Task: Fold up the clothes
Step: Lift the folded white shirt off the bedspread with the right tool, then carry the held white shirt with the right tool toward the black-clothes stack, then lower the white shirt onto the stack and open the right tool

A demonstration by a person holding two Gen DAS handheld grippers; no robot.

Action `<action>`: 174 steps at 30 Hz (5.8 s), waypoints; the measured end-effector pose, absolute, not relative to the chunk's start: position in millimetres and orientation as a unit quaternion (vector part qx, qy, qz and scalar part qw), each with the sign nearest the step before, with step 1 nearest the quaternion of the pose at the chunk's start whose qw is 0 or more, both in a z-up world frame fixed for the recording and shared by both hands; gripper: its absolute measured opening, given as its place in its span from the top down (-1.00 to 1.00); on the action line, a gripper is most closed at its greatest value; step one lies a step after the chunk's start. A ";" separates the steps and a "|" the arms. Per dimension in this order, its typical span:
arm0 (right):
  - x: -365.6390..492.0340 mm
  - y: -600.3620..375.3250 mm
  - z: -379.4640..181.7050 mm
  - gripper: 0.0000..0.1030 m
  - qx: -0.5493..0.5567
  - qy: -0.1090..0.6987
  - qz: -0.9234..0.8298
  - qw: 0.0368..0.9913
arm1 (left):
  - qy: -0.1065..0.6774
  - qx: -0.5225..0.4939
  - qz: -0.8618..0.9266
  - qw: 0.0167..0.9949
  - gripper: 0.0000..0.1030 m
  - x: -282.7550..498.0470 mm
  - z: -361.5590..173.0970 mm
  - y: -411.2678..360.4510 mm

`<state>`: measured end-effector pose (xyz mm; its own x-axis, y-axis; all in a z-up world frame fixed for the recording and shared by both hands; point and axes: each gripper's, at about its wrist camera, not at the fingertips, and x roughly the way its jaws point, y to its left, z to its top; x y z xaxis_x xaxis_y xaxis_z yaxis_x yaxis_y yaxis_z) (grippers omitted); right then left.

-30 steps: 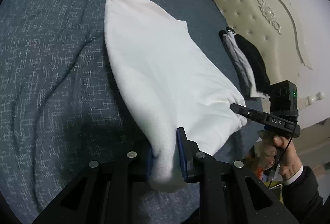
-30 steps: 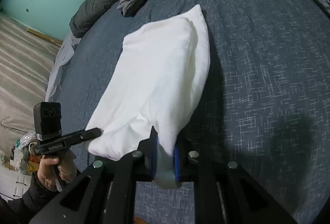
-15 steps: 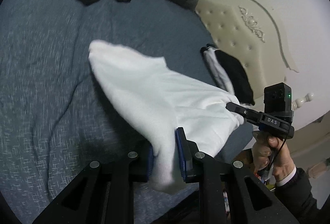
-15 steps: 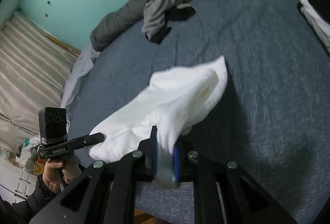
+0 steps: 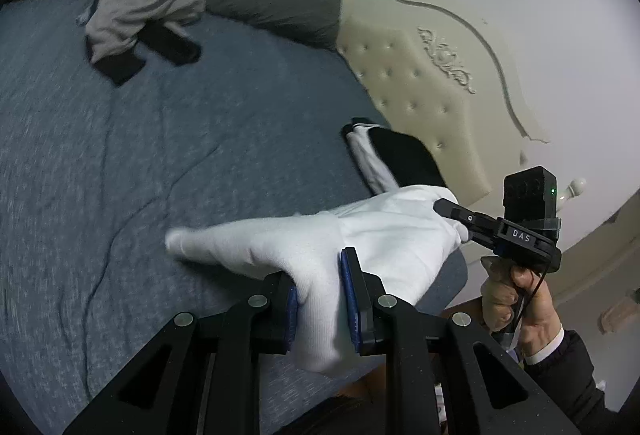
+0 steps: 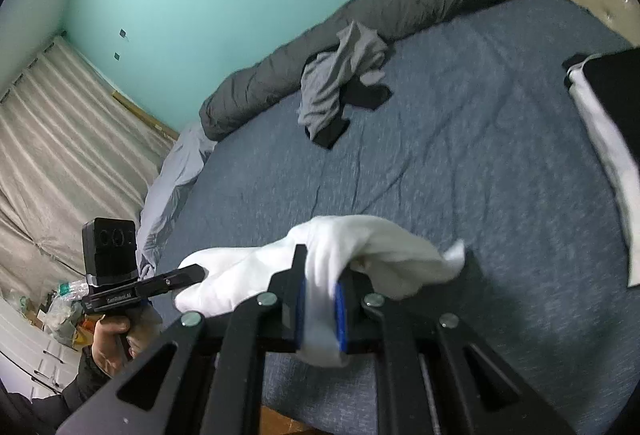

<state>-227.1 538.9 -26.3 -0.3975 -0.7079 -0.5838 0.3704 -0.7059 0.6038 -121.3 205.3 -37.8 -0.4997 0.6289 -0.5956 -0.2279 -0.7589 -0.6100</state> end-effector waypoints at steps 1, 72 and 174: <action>-228.6 543.6 -20.3 0.79 0.434 -0.192 -0.815 0.331 | -0.233 -0.427 0.834 0.259 0.59 -123.9 -32.6 210.2; -553.6 894.2 89.0 0.80 0.280 -0.150 -0.939 0.133 | -0.148 -0.390 0.847 0.329 0.59 -529.9 57.9 597.8; -296.2 952.9 -68.2 0.59 0.353 -0.183 -0.911 0.107 | -0.159 -0.454 0.817 0.318 0.62 -320.2 -68.9 624.9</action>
